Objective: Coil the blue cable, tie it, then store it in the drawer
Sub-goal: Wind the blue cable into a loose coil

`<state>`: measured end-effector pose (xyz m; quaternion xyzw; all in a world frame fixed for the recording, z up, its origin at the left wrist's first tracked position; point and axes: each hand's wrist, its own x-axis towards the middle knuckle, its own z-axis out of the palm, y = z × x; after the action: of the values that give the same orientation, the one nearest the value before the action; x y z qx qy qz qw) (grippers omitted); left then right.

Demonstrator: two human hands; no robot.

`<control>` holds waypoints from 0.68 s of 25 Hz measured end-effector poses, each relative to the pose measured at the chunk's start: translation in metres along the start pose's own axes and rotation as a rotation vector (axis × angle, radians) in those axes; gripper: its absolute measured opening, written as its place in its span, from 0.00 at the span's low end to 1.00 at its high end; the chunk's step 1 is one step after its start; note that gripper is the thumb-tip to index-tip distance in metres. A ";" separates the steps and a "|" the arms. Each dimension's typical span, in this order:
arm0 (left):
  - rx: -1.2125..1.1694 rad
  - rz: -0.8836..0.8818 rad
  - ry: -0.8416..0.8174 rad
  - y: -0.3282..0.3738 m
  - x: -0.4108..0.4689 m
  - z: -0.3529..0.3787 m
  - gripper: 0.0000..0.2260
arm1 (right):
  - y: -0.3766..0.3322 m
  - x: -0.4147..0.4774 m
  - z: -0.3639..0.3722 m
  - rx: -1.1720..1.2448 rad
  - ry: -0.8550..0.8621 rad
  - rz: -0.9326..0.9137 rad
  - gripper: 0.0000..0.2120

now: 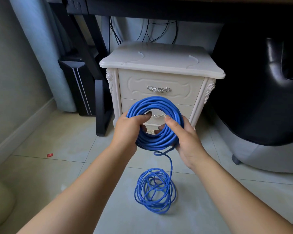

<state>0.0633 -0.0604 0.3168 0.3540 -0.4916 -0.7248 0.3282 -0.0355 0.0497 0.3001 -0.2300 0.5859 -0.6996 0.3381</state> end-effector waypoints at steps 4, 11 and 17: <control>-0.157 -0.079 0.037 -0.003 -0.006 0.005 0.04 | 0.007 -0.001 0.008 0.172 0.019 -0.019 0.27; -0.107 -0.170 -0.084 -0.020 -0.009 0.011 0.10 | 0.014 0.005 0.005 0.106 0.202 -0.040 0.19; 0.322 0.039 -0.233 -0.003 -0.003 0.001 0.18 | -0.012 0.009 -0.014 -0.260 0.136 -0.162 0.21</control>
<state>0.0638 -0.0564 0.3151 0.3062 -0.6427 -0.6662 0.2222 -0.0538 0.0533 0.3079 -0.2706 0.6725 -0.6568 0.2078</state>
